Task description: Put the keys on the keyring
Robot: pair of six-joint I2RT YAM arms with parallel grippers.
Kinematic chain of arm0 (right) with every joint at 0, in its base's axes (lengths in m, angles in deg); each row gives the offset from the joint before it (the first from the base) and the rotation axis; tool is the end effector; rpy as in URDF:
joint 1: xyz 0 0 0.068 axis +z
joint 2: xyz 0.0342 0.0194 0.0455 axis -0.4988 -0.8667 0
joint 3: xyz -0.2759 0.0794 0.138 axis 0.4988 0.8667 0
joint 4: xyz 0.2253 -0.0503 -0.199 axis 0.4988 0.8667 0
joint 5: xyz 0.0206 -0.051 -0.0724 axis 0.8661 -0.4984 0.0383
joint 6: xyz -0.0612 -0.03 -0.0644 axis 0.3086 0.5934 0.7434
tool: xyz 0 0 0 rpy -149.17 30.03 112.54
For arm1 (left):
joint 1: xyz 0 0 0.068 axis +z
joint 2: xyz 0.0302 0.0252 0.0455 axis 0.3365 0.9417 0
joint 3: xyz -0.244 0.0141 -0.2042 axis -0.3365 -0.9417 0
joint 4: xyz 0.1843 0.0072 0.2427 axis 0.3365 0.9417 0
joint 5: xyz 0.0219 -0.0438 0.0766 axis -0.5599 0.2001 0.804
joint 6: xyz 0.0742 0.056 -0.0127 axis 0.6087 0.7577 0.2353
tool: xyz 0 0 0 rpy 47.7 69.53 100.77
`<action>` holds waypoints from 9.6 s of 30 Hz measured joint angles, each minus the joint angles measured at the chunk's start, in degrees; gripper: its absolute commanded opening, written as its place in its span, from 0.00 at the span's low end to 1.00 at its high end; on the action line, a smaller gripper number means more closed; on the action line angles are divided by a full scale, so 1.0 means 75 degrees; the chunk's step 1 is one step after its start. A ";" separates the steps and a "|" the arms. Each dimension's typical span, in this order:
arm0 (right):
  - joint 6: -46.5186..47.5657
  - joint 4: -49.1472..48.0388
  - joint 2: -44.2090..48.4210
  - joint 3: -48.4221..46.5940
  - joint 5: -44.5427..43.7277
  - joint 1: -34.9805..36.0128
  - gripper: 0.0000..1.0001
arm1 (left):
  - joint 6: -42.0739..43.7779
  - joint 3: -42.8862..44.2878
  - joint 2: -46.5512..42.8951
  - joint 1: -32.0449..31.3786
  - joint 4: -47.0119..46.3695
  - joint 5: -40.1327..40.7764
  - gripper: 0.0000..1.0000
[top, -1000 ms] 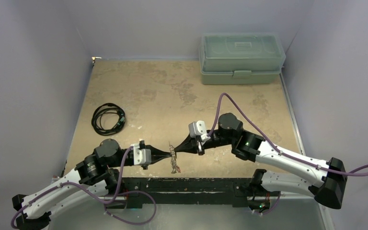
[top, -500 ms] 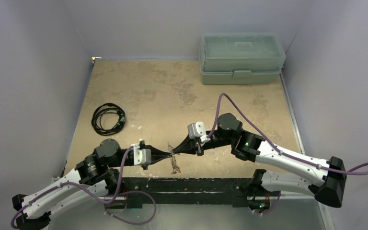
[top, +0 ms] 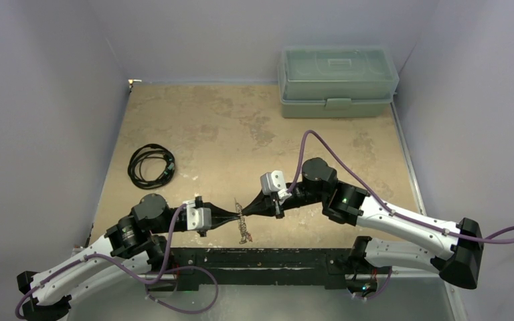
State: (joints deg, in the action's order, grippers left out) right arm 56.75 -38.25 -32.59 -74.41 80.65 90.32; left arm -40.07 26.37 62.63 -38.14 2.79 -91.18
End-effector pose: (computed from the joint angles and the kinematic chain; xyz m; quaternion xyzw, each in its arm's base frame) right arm 0.0998 0.2827 0.3597 -0.5941 0.4468 0.4838 0.4620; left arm 0.0572 -0.1568 0.3156 0.5136 0.5065 -0.4161 0.5537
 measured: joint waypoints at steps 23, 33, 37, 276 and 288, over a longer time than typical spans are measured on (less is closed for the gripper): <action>0.0117 0.0373 0.0003 -0.0137 -0.0029 0.0111 0.00 | -0.0009 0.0000 0.0009 0.0000 0.0000 0.0017 0.00; 0.0152 0.0469 0.0009 -0.0143 -0.0076 0.0143 0.00 | -0.0015 0.0000 0.0006 0.0000 0.0012 0.0050 0.00; 0.0154 0.0475 0.0017 -0.0143 -0.0093 0.0146 0.00 | -0.0017 0.0000 0.0003 0.0000 0.0012 0.0064 0.00; 0.0338 0.0227 0.0778 -0.0067 -0.2760 0.0595 0.36 | 0.0458 0.0472 0.0312 0.0711 -0.0347 -0.0020 0.00; 0.0315 0.0198 0.0388 -0.0067 -0.2419 0.0595 0.19 | 0.0393 0.0463 0.0289 0.0787 -0.0402 0.0009 0.00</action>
State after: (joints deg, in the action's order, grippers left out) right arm 59.11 -36.77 -29.68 -74.91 62.51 94.78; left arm -37.12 29.84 64.79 -32.23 -0.23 -91.11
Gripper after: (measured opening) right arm 0.273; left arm 0.009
